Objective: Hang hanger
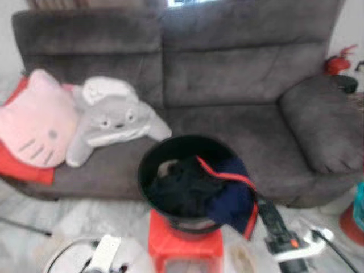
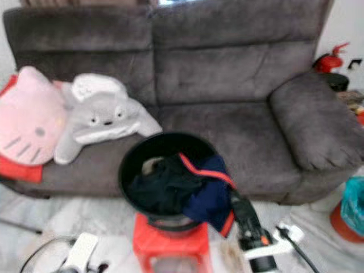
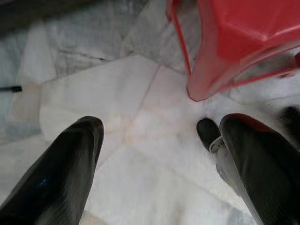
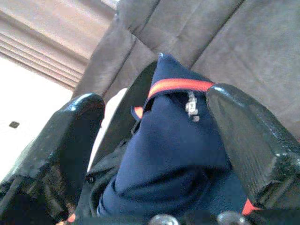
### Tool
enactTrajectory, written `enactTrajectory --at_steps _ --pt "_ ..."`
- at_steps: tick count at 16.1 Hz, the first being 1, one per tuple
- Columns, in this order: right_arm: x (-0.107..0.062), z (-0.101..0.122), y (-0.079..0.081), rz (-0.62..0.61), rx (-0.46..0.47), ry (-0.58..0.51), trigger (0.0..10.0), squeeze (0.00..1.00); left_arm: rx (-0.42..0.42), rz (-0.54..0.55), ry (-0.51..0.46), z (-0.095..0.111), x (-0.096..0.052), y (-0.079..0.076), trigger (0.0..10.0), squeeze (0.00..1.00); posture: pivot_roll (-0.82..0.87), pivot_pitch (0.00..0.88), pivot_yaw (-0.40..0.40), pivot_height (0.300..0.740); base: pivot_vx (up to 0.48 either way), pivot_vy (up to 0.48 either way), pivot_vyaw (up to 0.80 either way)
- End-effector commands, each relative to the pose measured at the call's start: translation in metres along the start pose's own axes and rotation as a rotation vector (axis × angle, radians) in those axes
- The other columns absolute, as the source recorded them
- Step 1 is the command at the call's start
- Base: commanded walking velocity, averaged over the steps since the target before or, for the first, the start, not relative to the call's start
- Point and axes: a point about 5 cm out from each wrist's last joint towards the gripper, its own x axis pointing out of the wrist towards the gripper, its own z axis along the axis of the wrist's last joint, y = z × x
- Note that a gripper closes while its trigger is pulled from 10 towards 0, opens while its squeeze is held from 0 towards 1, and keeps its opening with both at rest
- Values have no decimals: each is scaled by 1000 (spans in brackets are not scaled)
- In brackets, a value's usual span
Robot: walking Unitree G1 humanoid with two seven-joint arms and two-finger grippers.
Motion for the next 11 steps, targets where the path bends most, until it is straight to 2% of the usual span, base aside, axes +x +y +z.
enactTrajectory --at_steps 1,7,10,11 --pt "-2 -15 2 -33 67 -25 10000 0 1 0 -3 3 1 0 10000 0 -205 0 96 740 0 0 0" --pt "0 -27 -6 -56 107 27 10000 0 9 4 -16 6 1 5 10000 0 -204 0 101 740 0 0 0" --pt "-6 -46 -22 -164 148 97 10000 0 17 0 -32 11 1 7 10000 0 -202 0 110 740 0 0 0" --pt "-6 -50 -22 -171 162 95 10000 0 22 0 -43 14 2 8 10000 0 -198 0 115 740 0 0 0"
